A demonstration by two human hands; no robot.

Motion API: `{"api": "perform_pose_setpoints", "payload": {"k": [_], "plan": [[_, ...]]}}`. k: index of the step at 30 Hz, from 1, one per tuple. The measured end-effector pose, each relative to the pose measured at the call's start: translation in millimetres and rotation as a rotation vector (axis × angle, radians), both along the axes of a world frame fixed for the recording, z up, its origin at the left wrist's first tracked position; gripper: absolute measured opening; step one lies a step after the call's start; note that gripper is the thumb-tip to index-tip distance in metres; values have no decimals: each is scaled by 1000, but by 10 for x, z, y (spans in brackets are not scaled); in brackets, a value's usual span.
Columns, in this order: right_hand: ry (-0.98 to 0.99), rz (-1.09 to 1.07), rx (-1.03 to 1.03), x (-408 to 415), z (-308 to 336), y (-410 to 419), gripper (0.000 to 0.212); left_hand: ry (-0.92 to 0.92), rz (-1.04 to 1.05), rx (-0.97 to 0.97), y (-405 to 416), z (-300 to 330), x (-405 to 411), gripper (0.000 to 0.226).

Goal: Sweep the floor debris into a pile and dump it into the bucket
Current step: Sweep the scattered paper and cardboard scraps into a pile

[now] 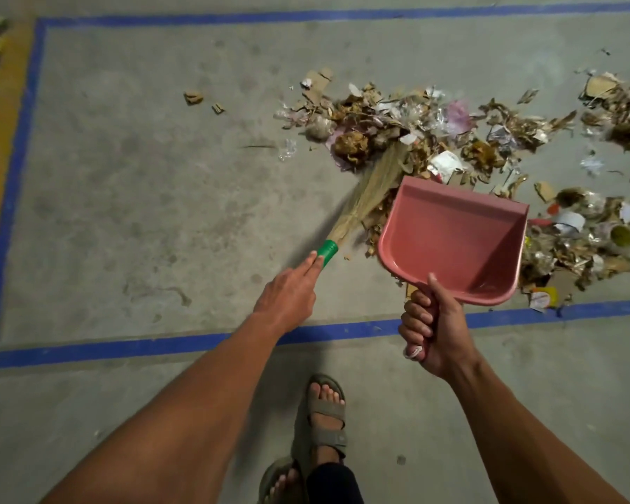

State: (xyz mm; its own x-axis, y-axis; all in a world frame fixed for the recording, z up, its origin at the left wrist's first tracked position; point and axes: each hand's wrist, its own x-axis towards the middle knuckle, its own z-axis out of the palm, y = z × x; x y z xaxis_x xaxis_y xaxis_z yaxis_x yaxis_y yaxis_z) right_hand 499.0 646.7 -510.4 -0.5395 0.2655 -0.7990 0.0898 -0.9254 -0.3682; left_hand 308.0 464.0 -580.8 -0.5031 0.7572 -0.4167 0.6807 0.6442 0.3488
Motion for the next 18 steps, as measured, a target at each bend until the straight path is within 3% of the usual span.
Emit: {"api": "perform_pose_setpoints", "payload": {"k": [11,18], "plan": [[53,33,63,667,432,-489,51,-19,356,161,-828,459,687,66],[59,20,37,1136,447,-543,50,-67,642,65,-1094,287,1470,63]]}}
